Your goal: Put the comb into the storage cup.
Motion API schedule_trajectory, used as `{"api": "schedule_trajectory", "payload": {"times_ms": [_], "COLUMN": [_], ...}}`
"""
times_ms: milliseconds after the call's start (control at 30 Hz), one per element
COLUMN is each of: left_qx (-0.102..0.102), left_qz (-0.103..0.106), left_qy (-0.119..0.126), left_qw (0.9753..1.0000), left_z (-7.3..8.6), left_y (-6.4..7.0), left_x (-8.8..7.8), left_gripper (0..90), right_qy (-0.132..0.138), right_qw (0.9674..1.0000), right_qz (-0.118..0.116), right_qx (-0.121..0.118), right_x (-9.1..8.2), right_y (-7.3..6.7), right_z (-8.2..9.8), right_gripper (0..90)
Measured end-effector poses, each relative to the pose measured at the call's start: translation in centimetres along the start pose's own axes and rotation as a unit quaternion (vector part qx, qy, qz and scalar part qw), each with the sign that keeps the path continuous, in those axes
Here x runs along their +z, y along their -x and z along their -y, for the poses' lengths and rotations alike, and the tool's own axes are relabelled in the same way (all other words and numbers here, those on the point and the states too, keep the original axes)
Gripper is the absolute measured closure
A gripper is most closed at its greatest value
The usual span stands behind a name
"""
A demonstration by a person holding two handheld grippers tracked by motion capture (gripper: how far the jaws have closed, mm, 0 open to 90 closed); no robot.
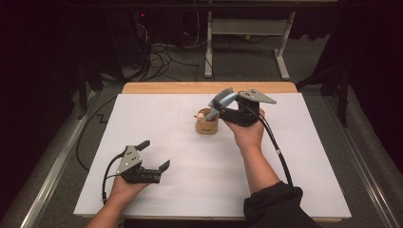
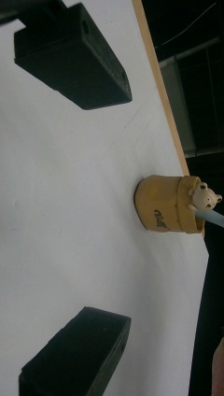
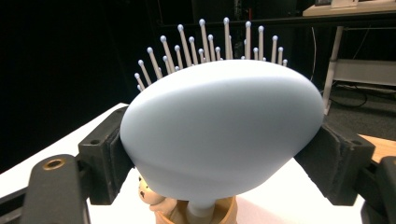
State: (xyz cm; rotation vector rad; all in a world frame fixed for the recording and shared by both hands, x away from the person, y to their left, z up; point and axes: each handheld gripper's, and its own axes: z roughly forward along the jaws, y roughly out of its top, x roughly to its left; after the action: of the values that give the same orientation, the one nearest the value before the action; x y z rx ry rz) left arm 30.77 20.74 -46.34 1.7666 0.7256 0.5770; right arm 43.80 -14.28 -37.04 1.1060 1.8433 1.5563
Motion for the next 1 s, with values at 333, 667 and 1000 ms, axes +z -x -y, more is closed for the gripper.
{"api": "schedule_trajectory", "payload": {"times_ms": [333,667,1000], "left_qx": [-0.002,-0.001,-0.002], "left_qz": [0.000,0.000,0.001], "left_qy": [0.000,0.001,0.000], "left_qw": [1.0000,1.0000,1.0000], "left_z": [0.0,0.0,0.0], "left_y": [-0.1,-0.1,-0.1], "left_x": [0.0,-0.1,0.0], "left_gripper": [0.0,0.0,0.0], "right_qy": [0.001,0.000,0.000], "right_qw": [0.9999,0.9998,0.9993], "right_qz": [0.009,0.016,0.025], "right_qx": [0.005,0.011,0.028], "right_x": [0.0,0.0,-0.4], "right_y": [0.1,0.4,1.3], "right_z": [0.1,0.2,1.0], "right_gripper": [19.5,18.9,17.2]}}
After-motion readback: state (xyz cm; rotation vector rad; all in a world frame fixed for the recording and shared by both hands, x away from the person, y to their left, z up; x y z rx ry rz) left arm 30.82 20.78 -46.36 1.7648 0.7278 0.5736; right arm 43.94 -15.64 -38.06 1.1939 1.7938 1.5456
